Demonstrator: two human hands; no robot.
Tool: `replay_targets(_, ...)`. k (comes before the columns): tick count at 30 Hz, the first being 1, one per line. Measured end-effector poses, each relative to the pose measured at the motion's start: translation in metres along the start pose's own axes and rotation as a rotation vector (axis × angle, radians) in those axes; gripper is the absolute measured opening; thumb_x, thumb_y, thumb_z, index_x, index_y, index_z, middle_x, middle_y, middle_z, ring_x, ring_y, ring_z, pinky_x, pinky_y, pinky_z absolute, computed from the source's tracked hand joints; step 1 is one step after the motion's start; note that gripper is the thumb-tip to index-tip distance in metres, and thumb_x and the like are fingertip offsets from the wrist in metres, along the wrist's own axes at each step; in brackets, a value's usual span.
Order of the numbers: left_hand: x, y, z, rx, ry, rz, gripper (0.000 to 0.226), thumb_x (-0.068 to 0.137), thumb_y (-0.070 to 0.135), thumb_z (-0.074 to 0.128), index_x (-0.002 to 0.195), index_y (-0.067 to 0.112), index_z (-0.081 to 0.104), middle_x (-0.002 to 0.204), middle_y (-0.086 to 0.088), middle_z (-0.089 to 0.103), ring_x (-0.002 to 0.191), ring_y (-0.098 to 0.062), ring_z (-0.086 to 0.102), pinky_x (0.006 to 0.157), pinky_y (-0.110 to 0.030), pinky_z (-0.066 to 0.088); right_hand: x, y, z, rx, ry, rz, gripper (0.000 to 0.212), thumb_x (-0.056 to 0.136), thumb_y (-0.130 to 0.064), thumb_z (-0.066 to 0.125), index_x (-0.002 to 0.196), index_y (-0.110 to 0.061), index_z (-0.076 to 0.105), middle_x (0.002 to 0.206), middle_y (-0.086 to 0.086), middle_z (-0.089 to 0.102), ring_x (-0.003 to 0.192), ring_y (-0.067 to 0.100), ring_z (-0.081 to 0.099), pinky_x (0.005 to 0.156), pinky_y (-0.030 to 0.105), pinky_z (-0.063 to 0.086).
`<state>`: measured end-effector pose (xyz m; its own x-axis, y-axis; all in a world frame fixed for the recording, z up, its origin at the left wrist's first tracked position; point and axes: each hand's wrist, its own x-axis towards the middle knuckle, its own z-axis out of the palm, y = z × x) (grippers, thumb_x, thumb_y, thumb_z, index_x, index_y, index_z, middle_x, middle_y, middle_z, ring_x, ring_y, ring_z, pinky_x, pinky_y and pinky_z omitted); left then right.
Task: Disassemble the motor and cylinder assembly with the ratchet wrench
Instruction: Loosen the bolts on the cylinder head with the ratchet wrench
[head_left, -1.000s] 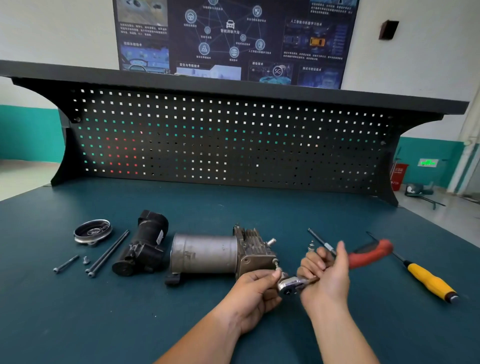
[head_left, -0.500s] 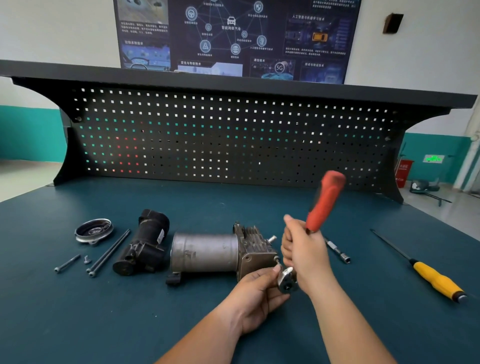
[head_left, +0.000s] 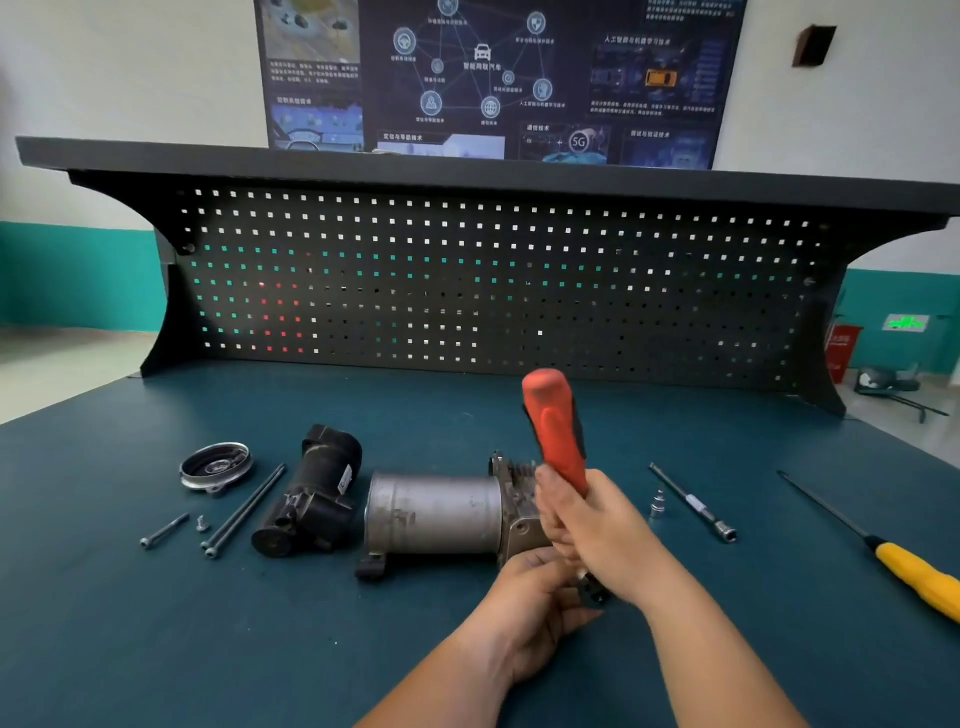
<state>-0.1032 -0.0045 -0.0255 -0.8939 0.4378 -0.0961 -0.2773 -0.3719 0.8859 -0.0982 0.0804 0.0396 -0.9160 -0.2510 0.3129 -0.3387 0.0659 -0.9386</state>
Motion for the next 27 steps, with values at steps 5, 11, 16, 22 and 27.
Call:
replay_targets(5,0.0,0.002,0.003,-0.002,0.0,0.01,0.028,0.091,0.006,0.055,0.068,0.009,0.072,0.067,-0.004,0.07,0.056,-0.01,0.065,0.053,-0.02,0.051,-0.011,-0.001,-0.017,0.367,0.063,-0.054,0.069,0.041,-0.082,0.072,0.045,-0.023,0.037,0.043,-0.006,0.022,0.035,0.004,0.016,0.038,0.013,0.016)
replay_targets(11,0.0,0.002,0.006,-0.023,0.053,-0.018,0.023,0.092,0.016,0.056,0.071,0.011,0.065,0.068,-0.003,0.07,0.056,-0.008,0.064,0.052,-0.019,0.052,-0.019,0.008,-0.036,0.804,0.244,-0.064,0.064,0.065,-0.081,0.041,0.044,-0.021,0.033,0.048,-0.004,0.01,0.04,0.009,0.006,0.035,0.018,0.016)
replay_targets(16,-0.001,0.005,0.006,-0.035,0.045,-0.02,0.039,0.092,0.017,0.055,0.057,0.012,0.07,0.064,-0.001,0.069,0.052,-0.006,0.062,0.048,-0.017,0.05,-0.018,0.013,-0.039,0.929,0.22,-0.058,0.073,0.055,-0.092,0.029,0.047,-0.02,0.034,0.046,-0.005,0.016,0.038,0.01,0.01,0.034,0.023,0.018)
replay_targets(22,-0.002,0.006,0.008,-0.009,0.056,-0.046,0.017,0.091,0.014,0.056,0.075,0.012,0.062,0.064,0.0,0.067,0.053,-0.007,0.061,0.052,-0.018,0.05,-0.016,0.008,-0.041,0.794,0.161,-0.034,0.074,0.056,-0.093,0.022,0.048,-0.02,0.03,0.045,-0.003,0.014,0.038,0.011,0.008,0.037,0.018,0.018)
replay_targets(27,-0.002,0.003,0.008,0.012,0.053,-0.046,0.016,0.092,0.014,0.055,0.078,0.012,0.061,0.068,-0.001,0.069,0.058,-0.008,0.063,0.056,-0.019,0.05,-0.016,0.001,-0.036,0.66,0.073,-0.046,0.083,0.037,-0.097,0.052,0.05,-0.018,0.027,0.043,-0.002,0.015,0.034,0.008,0.013,0.036,0.013,0.023)
